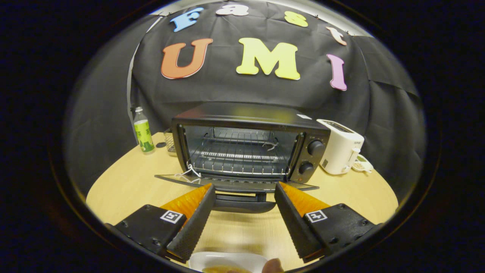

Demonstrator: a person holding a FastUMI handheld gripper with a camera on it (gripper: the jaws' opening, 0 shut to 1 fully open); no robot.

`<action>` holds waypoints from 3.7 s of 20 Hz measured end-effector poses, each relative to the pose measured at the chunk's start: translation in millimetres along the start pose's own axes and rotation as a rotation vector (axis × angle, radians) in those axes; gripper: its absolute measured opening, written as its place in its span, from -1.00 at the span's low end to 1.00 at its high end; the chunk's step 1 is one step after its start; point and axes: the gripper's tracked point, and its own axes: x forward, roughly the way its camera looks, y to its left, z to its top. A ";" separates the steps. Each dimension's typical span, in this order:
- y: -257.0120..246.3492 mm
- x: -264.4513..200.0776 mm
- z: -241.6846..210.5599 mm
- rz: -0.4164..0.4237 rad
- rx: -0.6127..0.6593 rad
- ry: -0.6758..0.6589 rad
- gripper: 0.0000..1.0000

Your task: Open the toaster oven, put the food inside, and close the toaster oven door.

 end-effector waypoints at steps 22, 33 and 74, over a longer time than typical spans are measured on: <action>3.1 -138.6 -34.6 0.145 0.011 -0.140 1.00; 34.6 -163.8 -133.7 0.172 -0.095 -0.100 1.00; 30.6 -40.0 10.0 0.173 0.642 -0.101 -0.01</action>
